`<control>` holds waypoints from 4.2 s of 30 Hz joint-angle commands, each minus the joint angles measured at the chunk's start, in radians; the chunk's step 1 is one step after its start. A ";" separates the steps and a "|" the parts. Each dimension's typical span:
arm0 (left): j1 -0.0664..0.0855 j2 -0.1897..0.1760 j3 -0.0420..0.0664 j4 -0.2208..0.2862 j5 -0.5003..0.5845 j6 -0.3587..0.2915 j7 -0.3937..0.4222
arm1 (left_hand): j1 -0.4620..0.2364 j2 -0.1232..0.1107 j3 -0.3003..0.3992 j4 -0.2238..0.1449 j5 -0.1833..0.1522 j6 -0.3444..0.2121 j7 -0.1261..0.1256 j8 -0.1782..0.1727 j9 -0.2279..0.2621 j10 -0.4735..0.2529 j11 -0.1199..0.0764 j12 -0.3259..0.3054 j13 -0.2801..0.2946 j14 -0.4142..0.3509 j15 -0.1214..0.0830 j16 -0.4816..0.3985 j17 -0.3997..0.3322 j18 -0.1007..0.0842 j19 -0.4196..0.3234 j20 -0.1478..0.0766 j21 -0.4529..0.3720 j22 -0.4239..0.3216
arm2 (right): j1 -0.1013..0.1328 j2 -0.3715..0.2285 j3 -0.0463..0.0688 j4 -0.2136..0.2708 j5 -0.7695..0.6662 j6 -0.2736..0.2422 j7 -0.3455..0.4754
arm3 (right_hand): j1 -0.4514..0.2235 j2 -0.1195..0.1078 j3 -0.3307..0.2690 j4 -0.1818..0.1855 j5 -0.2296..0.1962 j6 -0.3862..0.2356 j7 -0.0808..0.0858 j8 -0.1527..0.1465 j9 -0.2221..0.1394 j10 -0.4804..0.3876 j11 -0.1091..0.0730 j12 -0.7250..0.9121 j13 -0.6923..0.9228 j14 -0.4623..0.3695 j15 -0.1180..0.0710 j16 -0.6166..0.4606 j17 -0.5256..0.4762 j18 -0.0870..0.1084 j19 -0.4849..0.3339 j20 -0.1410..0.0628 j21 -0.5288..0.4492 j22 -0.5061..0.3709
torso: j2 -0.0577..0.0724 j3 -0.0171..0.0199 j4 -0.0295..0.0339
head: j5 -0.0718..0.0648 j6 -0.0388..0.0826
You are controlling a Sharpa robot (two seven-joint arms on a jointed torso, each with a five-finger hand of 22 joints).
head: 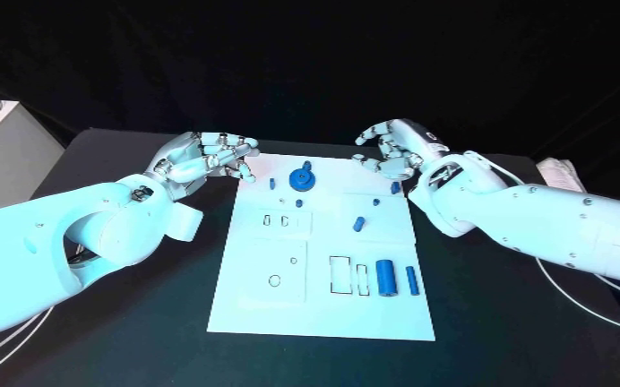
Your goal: Assemble the parts on the task board
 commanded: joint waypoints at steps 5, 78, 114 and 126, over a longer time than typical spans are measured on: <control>-0.001 0.010 -0.001 -0.002 -0.006 0.006 0.028 | 0.008 0.001 0.009 -0.001 0.001 -0.009 0.008 -0.004 -0.001 -0.008 0.002 -0.003 -0.001 -0.008 -0.001 -0.003 -0.002 0.008 -0.009 -0.001 0.006 0.002 | 0.005 -0.112 0.001 -0.002 0.165 0.127 0.177 | 0.080 -0.016 0.031 -0.061 -0.085 0.000 0.008 -0.009 -0.005 0.003 0.008 -0.003 0.083 0.102 0.012 0.005 0.253 -0.006 0.079 0.012 0.003 0.213 | -0.008 0.0097 -0.0077 | -0.009 -0.004; -0.006 0.010 -0.004 -0.012 -0.008 0.016 0.021 | 0.004 -0.002 0.012 -0.005 0.000 -0.011 0.011 -0.005 -0.001 -0.011 0.004 -0.002 0.000 -0.010 0.000 -0.004 -0.003 0.008 -0.017 0.000 0.013 0.007 | -0.085 -0.031 -0.004 -0.167 0.012 0.268 0.061 | 0.099 0.021 0.107 -0.088 -0.052 0.049 -0.009 0.007 -0.006 0.017 -0.007 0.005 0.094 0.102 -0.001 0.006 0.255 -0.006 0.079 0.002 0.001 0.213 | -0.008 0.0113 -0.0081 | 0.004 -0.027; -0.005 0.016 -0.004 -0.013 -0.013 0.017 0.017 | 0.000 -0.007 0.011 -0.007 -0.002 -0.011 0.010 -0.005 -0.001 -0.011 0.004 -0.001 0.000 -0.011 0.001 -0.003 -0.003 0.007 -0.023 0.002 0.019 0.011 | -0.005 -0.048 0.001 0.011 -0.027 0.043 -0.139 | 0.063 0.043 0.142 -0.099 -0.042 0.103 -0.038 0.066 0.019 0.050 -0.033 0.033 0.123 0.104 -0.023 0.008 0.261 -0.007 0.083 -0.020 0.006 0.219 | -0.011 0.0101 -0.0127 | 0.001 -0.028; -0.005 0.021 -0.004 -0.012 -0.018 0.009 0.007 | -0.014 -0.009 0.017 -0.007 -0.002 -0.002 0.004 0.000 0.002 0.047 -0.007 0.032 0.015 -0.004 -0.007 0.005 -0.001 0.011 -0.031 0.000 0.040 0.024 | -0.002 0.009 -0.006 0.188 -0.147 0.057 -0.306 | 0.059 0.045 0.144 -0.101 -0.045 0.104 -0.039 0.072 0.022 0.047 -0.034 0.029 0.120 0.104 -0.024 0.008 0.261 -0.007 0.082 -0.021 0.003 0.216 | -0.014 0.0076 -0.0124 | 0.021 -0.038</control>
